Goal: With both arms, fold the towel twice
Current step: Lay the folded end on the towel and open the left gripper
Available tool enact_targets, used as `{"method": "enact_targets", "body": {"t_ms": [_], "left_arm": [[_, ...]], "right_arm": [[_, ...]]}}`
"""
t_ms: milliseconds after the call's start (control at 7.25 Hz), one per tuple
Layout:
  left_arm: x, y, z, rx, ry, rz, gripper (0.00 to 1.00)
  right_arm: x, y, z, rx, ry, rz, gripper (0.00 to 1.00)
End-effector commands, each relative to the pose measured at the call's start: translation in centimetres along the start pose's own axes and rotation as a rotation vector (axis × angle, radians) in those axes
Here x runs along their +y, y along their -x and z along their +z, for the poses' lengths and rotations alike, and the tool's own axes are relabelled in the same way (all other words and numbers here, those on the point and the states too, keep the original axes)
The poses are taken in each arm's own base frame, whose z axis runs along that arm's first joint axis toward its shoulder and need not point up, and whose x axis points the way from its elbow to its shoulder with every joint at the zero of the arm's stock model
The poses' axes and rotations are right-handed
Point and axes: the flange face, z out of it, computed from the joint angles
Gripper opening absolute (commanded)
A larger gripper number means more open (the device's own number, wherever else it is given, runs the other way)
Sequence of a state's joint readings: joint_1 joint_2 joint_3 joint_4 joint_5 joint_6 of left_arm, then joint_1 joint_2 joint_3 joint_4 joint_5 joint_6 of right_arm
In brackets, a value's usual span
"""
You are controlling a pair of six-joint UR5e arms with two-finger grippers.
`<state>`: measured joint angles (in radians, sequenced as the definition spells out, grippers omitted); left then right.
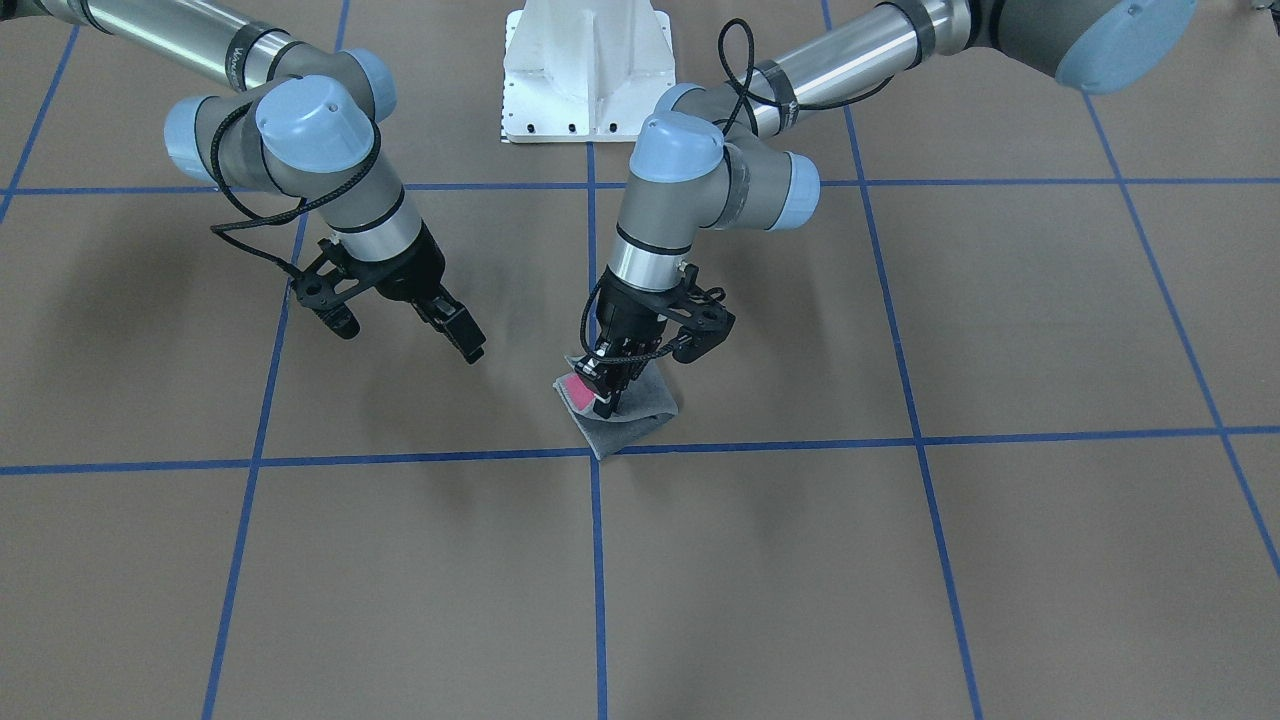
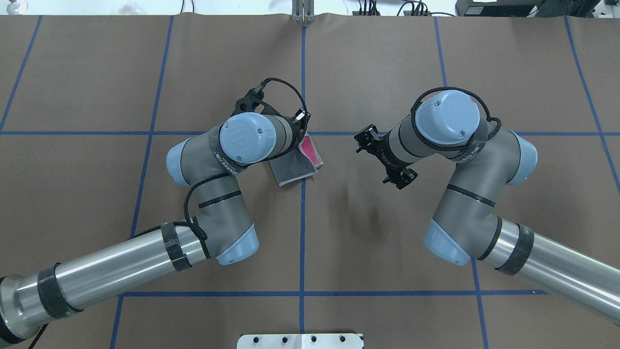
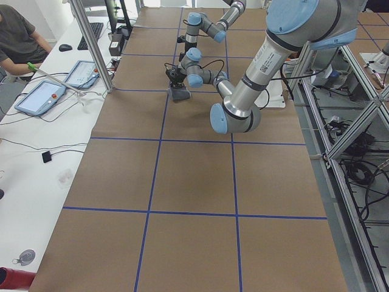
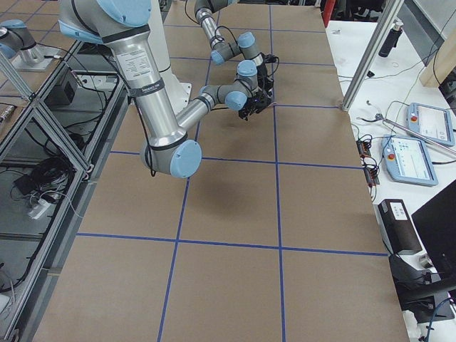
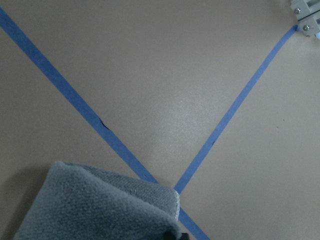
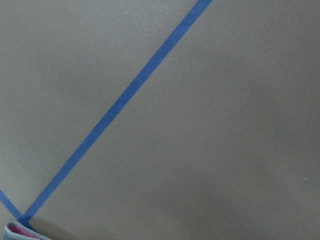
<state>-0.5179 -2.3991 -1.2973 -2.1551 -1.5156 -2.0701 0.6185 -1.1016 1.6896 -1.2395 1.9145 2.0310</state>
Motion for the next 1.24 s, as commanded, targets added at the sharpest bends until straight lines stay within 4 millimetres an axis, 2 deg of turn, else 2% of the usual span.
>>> {"method": "enact_targets", "body": {"t_ms": [0,138,276,414,690,966,1104], "left_arm": [[-0.4,-1.8,1.6,-0.009,-0.021,-0.005,0.39],[-1.6,-2.0,2.1,0.009,-0.026,-0.012,0.74],[-2.2,-2.9,2.6,0.013,-0.022,-0.018,1.00],[-2.7,-4.3,2.5,0.022,-0.025,-0.025,1.00],[-5.5,-6.5,1.1,0.042,0.020,-0.046,1.00],[-7.8,-7.9,-0.4,0.033,0.078,-0.053,1.00],[-8.5,-8.2,-1.4,0.023,0.122,-0.055,1.00]], "right_arm": [[-0.1,-0.4,0.3,0.007,-0.002,0.001,1.00],[-0.3,-0.5,0.4,0.009,-0.003,0.002,1.00],[-0.6,-0.8,0.5,0.012,-0.006,0.005,1.00],[-0.7,-1.1,0.5,0.014,-0.006,0.005,1.00],[0.0,-1.3,1.0,0.018,0.000,-0.003,1.00],[1.8,0.4,1.3,-0.006,-0.007,-0.017,1.00],[2.6,2.3,1.7,-0.022,-0.020,-0.020,1.00]]}}
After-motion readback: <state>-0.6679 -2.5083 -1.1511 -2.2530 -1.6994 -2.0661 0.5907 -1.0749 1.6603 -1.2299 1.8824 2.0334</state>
